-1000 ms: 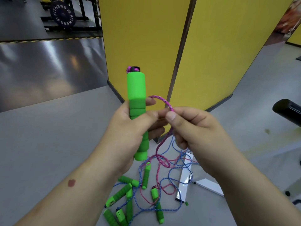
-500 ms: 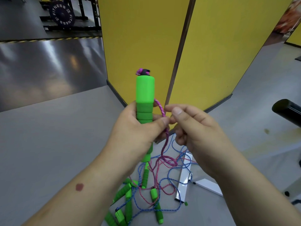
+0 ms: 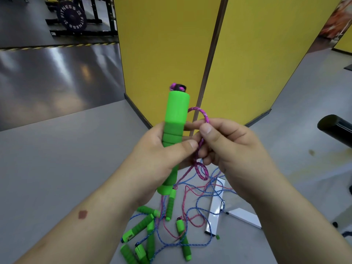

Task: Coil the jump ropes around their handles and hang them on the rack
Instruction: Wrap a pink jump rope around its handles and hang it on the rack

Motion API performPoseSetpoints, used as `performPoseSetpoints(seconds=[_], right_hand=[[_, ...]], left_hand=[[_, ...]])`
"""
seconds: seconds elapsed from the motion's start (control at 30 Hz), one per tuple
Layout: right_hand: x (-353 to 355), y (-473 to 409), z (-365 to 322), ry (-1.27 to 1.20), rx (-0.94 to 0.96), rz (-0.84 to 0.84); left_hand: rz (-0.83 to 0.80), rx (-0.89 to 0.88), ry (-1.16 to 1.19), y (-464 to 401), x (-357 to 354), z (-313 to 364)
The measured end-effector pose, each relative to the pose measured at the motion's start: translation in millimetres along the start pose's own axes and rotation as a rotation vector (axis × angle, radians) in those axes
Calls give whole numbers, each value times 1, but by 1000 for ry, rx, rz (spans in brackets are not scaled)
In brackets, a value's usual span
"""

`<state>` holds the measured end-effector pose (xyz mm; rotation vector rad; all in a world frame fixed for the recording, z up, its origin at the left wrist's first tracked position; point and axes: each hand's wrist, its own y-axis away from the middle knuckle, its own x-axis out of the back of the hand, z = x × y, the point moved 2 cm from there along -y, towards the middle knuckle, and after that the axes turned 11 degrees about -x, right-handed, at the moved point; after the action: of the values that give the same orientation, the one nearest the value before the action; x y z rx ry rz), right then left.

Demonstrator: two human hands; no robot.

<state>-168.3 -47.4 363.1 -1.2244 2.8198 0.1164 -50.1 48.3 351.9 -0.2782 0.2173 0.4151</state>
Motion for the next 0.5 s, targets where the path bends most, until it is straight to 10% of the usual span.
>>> performPoseSetpoints(seconds=[0.27, 0.5], right_hand=[[9, 2, -8, -95, 51, 92], [16, -3, 2, -5, -19, 84]], left_hand=[[-40, 53, -341, 1, 0, -5], [120, 64, -191, 0, -2, -3]])
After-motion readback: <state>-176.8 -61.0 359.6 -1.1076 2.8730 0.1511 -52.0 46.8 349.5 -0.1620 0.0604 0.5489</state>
